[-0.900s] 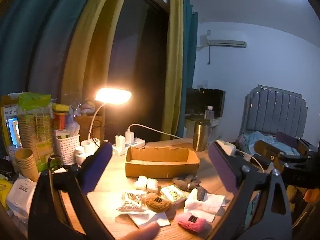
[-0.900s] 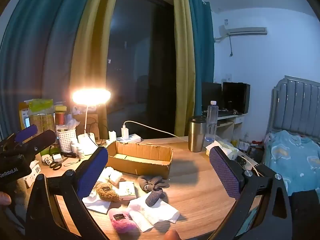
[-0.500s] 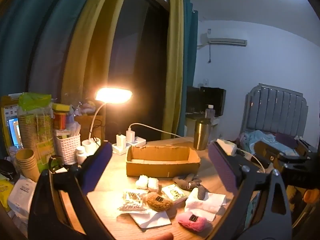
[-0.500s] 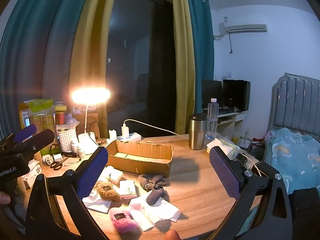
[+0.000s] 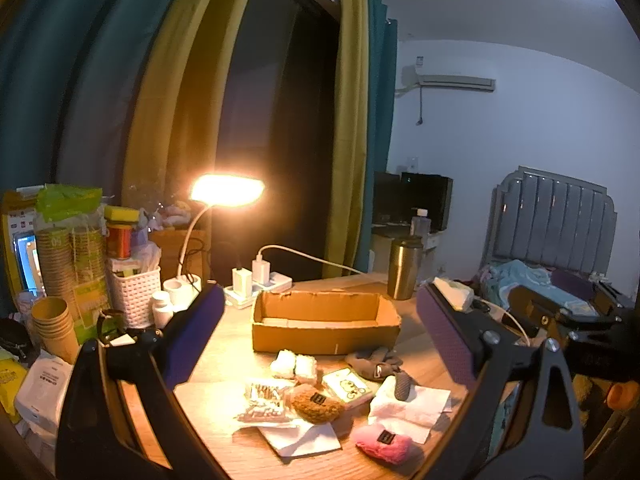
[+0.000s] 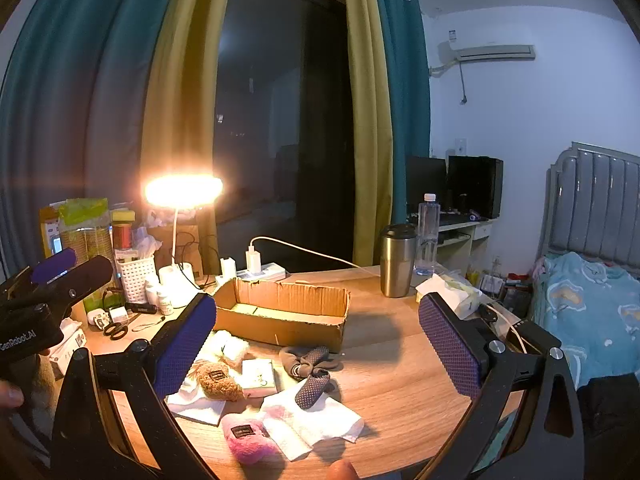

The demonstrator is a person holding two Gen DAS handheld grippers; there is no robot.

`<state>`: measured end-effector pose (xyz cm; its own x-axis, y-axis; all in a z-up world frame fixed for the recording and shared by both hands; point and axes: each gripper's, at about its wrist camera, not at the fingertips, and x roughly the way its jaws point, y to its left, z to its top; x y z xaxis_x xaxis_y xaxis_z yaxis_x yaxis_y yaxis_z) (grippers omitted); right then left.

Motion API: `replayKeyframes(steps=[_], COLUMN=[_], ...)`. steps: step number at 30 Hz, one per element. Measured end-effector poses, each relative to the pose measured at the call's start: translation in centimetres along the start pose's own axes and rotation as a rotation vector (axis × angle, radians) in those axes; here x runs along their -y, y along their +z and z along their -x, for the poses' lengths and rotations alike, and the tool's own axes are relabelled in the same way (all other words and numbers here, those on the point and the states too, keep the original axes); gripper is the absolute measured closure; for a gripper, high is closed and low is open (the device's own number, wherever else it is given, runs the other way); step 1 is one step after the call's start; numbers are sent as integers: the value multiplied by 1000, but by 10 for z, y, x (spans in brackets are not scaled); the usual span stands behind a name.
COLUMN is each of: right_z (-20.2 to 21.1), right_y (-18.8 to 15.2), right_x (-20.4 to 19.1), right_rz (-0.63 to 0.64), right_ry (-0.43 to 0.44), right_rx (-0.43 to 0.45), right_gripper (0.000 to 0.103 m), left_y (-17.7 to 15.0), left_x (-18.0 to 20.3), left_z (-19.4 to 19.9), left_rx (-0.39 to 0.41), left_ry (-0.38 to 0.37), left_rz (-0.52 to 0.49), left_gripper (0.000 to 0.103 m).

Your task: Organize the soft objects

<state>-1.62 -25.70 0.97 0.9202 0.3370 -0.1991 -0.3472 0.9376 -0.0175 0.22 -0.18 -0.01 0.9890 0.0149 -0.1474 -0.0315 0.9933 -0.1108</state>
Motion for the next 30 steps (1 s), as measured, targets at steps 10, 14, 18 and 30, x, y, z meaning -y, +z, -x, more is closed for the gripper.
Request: replayKeyframes(steps=[10,14,18,30], right_z=[0,0,-1,-1], right_y=[1,1,1,-1], right_x=[1,3,2,3], right_rz=[-7,-10,-11,-9], right_ry=[-5,-6,-7,-6], right_rx=[5,7,6,3], right_gripper=[0,0,0,0], left_y=[1,2,2,1], left_x=[-1,-1,0,1], left_z=[1,1,1,1], left_rx=[0,-3,-4,-11], left_ry=[2,2,1,-3], left_rz=[3,2,3,4], left_gripper=[6,6,6,6])
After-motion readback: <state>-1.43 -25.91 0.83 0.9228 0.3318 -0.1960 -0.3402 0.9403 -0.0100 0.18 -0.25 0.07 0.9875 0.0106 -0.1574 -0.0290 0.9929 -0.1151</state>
